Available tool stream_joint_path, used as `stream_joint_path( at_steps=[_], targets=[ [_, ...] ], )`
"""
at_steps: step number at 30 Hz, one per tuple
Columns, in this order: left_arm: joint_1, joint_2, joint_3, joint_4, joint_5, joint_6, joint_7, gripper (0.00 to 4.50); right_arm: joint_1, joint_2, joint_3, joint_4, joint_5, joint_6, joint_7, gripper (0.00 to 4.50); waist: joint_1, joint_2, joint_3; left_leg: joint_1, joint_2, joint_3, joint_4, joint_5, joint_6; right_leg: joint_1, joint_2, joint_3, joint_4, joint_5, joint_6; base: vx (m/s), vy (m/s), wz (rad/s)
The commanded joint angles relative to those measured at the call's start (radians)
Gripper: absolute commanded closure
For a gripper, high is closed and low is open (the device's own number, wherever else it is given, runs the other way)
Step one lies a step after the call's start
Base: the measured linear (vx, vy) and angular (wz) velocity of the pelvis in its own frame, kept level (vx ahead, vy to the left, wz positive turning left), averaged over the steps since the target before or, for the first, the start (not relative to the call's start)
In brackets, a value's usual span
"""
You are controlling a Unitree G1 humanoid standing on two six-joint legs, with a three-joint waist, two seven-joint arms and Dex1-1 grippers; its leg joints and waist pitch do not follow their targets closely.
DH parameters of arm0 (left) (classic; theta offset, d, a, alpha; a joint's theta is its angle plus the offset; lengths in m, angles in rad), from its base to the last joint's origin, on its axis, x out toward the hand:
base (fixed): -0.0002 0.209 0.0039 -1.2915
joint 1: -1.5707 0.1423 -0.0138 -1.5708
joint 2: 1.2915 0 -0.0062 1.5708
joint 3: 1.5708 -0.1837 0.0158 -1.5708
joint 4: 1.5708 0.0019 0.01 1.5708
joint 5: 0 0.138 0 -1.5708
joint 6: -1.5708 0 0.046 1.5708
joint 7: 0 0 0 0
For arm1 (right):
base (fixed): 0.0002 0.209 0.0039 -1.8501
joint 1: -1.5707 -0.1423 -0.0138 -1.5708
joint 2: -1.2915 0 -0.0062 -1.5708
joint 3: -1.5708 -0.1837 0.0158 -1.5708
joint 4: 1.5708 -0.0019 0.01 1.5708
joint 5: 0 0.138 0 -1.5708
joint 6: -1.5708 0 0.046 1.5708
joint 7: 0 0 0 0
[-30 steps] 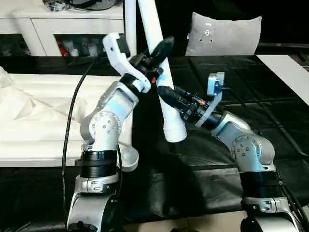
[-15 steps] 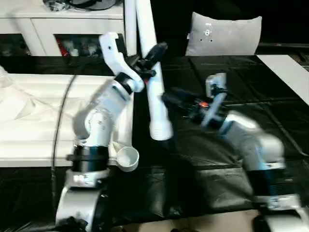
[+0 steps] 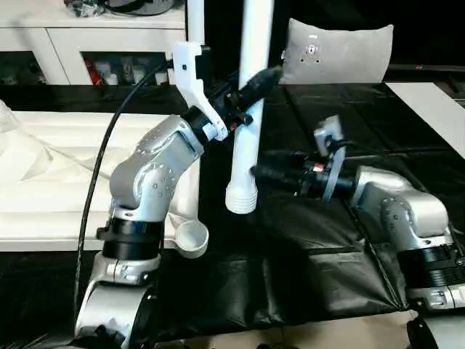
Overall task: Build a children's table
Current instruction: Pick table leg
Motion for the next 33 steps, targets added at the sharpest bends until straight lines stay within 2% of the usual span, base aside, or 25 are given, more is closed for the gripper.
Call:
stream_joint_path(
  at_steps=[1,2,7,13,15,22,24,28,33],
  targets=[
    [-0.004,-0.004,-0.026,-0.031,0.008,-0.013,-0.024,2.76,-0.015,-0.002,0.011,0.0,-0.001,-0.005,0.012,0.65,0.0,-0.006,-0.072,-0.001,0.023,0.01,-0.062,-0.046,0.052,0.074,-0.064,0.039,-0.062,-0.145,-0.2,0.0,0.0,0.0],
    [-0.002,-0.003,-0.034,-0.036,0.008,-0.016,-0.031,2.76,-0.019,0.001,0.015,0.007,-0.003,-0.009,0.014,0.65,0.0,-0.009,-0.071,0.0,0.023,0.011,-0.062,-0.053,0.05,0.073,-0.063,0.038,-0.064,-0.151,-0.199,0.0,0.0,0.0],
    [0.009,0.003,-0.061,-0.053,0.016,-0.028,-0.058,2.76,-0.025,0.012,0.024,0.023,-0.008,-0.025,0.026,0.65,0.0,-0.008,-0.071,-0.001,0.023,0.011,-0.063,-0.06,0.042,0.074,-0.064,0.038,-0.065,-0.171,-0.192,0.0,0.0,0.0],
    [0.013,0.001,-0.067,-0.054,0.022,-0.038,-0.067,2.76,-0.02,0.02,0.038,0.02,-0.002,-0.031,0.062,0.65,-0.001,-0.006,-0.073,-0.001,0.023,0.01,-0.061,-0.045,0.047,0.075,-0.063,0.039,-0.06,-0.134,-0.198,0.0,0.0,0.0],
    [0.018,-0.001,-0.072,-0.062,0.018,-0.039,-0.073,2.76,-0.023,0.027,0.043,0.032,-0.004,-0.033,0.064,0.95,-0.001,-0.007,-0.073,-0.001,0.022,0.011,-0.061,-0.049,0.047,0.074,-0.063,0.038,-0.061,-0.14,-0.199,0.0,0.0,0.0],
    [0.024,-0.005,-0.08,-0.07,0.013,-0.043,-0.079,2.76,-0.029,0.041,0.048,0.049,-0.005,-0.035,0.073,1.39,-0.001,-0.008,-0.072,-0.001,0.022,0.011,-0.062,-0.053,0.044,0.074,-0.063,0.038,-0.062,-0.156,-0.196,0.0,0.0,0.0],
    [0.025,-0.006,-0.08,-0.071,0.013,-0.043,-0.079,2.76,-0.029,0.042,0.05,0.053,-0.007,-0.037,0.075,1.75,-0.001,-0.008,-0.072,0.0,0.022,0.011,-0.062,-0.054,0.044,0.074,-0.063,0.038,-0.063,-0.16,-0.193,0.0,0.0,0.0],
    [0.029,-0.013,-0.079,-0.075,0.005,-0.037,-0.077,2.76,-0.031,0.049,0.053,0.065,-0.014,-0.042,0.079,2.02,-0.001,-0.008,-0.073,-0.001,0.022,0.011,-0.061,-0.051,0.045,0.074,-0.062,0.038,-0.062,-0.156,-0.194,0.0,0.0,0.0],
    [0.032,-0.018,-0.083,-0.081,0.003,-0.033,-0.075,2.76,-0.034,0.054,0.057,0.076,-0.023,-0.054,0.075,2.14,-0.001,-0.007,-0.073,-0.002,0.022,0.01,-0.061,-0.047,0.045,0.074,-0.063,0.038,-0.061,-0.152,-0.193,0.0,0.0,0.0]
  ],
)
